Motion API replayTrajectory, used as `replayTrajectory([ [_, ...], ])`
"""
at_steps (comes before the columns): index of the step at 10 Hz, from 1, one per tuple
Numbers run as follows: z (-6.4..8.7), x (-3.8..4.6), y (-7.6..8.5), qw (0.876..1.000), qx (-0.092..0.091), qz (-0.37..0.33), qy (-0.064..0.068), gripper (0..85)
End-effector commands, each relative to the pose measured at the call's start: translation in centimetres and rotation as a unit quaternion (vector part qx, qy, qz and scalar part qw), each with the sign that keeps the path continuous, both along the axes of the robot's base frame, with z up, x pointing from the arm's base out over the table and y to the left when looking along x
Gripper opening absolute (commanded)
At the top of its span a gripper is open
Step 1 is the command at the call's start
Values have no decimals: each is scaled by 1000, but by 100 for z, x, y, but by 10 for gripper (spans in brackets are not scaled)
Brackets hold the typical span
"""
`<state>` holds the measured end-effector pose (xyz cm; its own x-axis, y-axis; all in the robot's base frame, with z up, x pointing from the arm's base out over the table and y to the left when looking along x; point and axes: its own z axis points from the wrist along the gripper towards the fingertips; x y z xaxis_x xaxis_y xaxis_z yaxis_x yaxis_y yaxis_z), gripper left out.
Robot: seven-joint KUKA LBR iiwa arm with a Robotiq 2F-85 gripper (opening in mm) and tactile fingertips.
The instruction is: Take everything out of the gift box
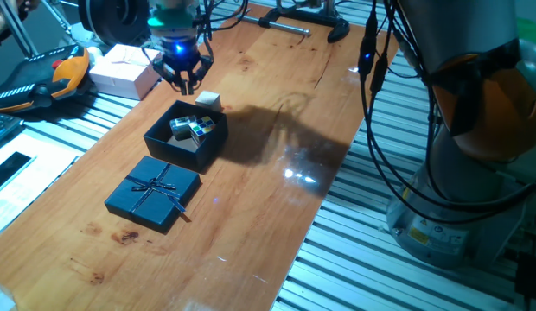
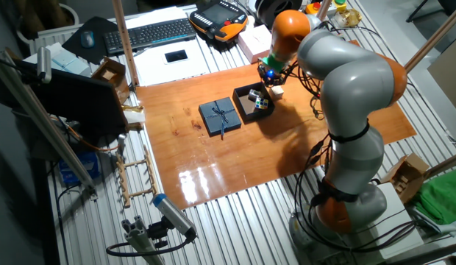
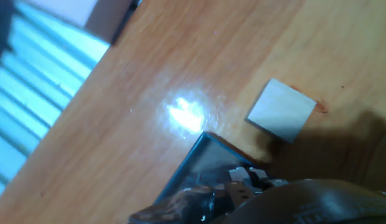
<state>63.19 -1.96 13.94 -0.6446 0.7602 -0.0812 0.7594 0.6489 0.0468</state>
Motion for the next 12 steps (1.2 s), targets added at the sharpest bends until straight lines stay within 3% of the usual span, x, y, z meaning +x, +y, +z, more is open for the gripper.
replayTrajectory([
  [1,17,-9,16,991,3,134,-1,10],
  [3,20,-25,84,978,-5,209,-23,10],
  [4,-10,-30,135,969,-12,247,-25,10],
  [6,-62,-27,210,963,-11,266,-30,53],
  [8,-75,-12,238,947,-8,320,-17,10],
  [10,-110,-6,279,901,-10,435,0,10],
  [12,-127,-6,298,862,-13,506,6,10],
])
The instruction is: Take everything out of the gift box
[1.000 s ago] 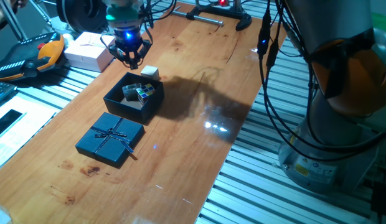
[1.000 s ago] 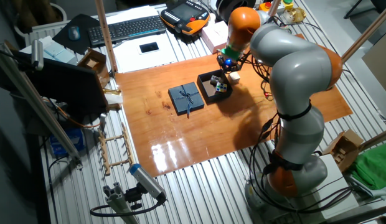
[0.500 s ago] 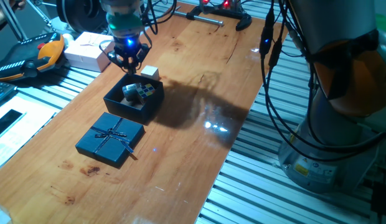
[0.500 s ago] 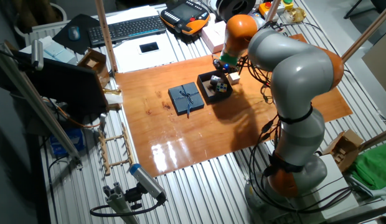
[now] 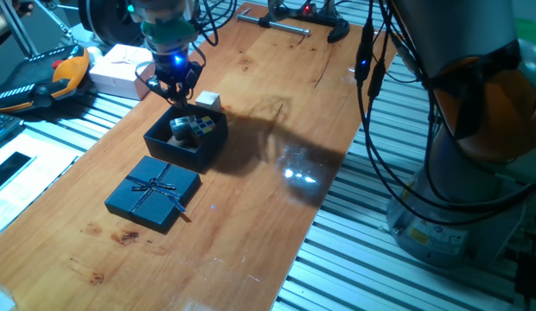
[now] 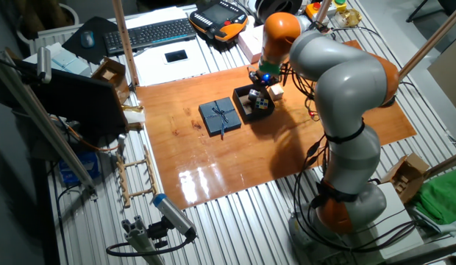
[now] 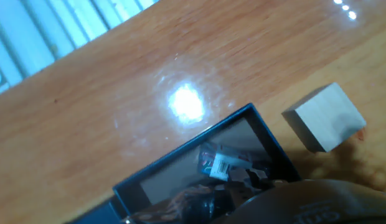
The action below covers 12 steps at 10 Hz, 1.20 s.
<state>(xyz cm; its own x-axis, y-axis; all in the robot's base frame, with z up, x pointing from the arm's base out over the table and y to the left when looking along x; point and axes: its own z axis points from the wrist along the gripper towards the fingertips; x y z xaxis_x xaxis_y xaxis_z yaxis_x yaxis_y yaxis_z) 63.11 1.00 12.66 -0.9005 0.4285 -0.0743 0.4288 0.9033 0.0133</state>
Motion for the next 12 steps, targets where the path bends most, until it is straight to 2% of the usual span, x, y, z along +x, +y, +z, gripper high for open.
replayTrajectory([
  [1,-14,4,11,937,-2,348,2,10],
  [4,-55,20,27,917,-7,398,-10,10],
  [6,-81,44,34,902,-9,431,-2,10],
  [8,-110,54,41,902,2,431,-6,10],
  [12,-119,64,54,902,2,431,-5,10],
])
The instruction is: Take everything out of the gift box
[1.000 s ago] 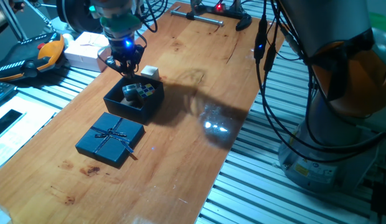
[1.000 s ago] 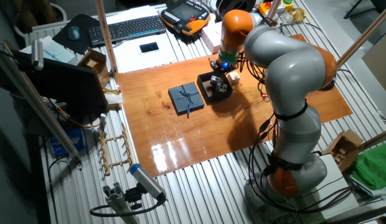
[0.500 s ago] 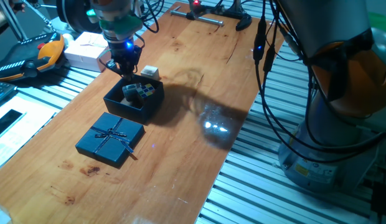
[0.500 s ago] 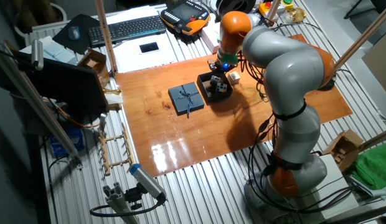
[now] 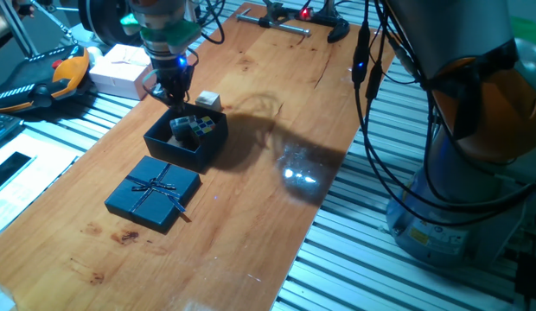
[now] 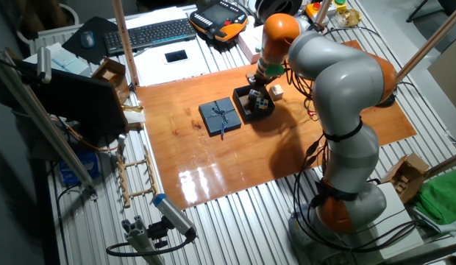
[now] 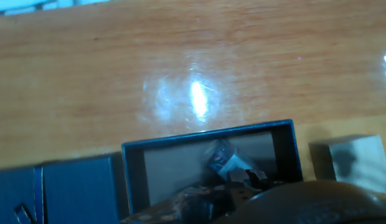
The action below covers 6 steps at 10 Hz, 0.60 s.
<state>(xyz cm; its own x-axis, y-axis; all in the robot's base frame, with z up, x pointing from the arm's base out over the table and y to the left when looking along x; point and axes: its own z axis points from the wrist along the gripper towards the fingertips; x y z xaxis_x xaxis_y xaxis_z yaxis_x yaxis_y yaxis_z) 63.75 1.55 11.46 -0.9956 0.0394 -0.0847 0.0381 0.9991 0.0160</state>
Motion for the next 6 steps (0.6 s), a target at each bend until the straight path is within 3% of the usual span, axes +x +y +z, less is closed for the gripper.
replayTrajectory([
  [1,-11,1,6,971,0,240,-1,10],
  [6,-42,12,7,971,-6,240,0,10],
])
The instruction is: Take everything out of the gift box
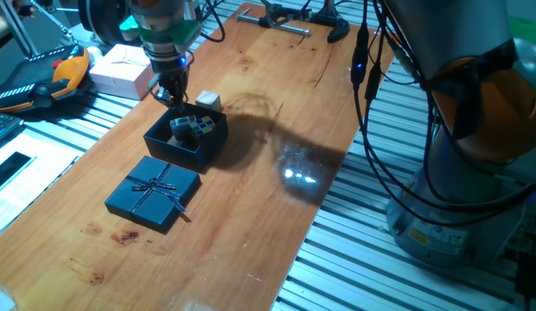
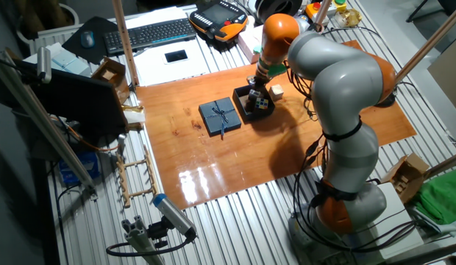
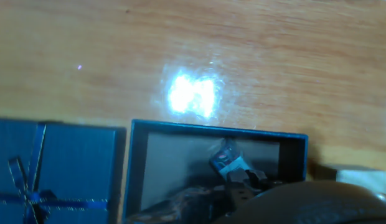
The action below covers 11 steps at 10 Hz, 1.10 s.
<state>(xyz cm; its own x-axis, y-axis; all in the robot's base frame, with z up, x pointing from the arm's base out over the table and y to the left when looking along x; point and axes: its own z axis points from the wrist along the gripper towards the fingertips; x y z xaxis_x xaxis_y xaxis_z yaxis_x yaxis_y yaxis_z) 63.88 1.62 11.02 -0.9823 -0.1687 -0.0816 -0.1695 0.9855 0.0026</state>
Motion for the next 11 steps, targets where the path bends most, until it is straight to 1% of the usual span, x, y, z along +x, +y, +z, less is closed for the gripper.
replayTrajectory([
  [1,-6,2,-1,990,-3,138,0,10],
  [3,-32,4,6,990,-7,138,1,10],
  [4,-34,3,8,990,-8,138,1,27],
  [5,-33,3,8,990,-11,138,-2,60],
  [6,-35,3,9,990,-13,138,-8,180],
  [7,-46,6,10,990,-15,138,-14,223],
  [8,-60,7,14,990,-14,138,-17,293],
  [9,-83,11,15,990,-13,137,-18,320],
  [11,-167,11,24,990,-15,137,-22,327],
])
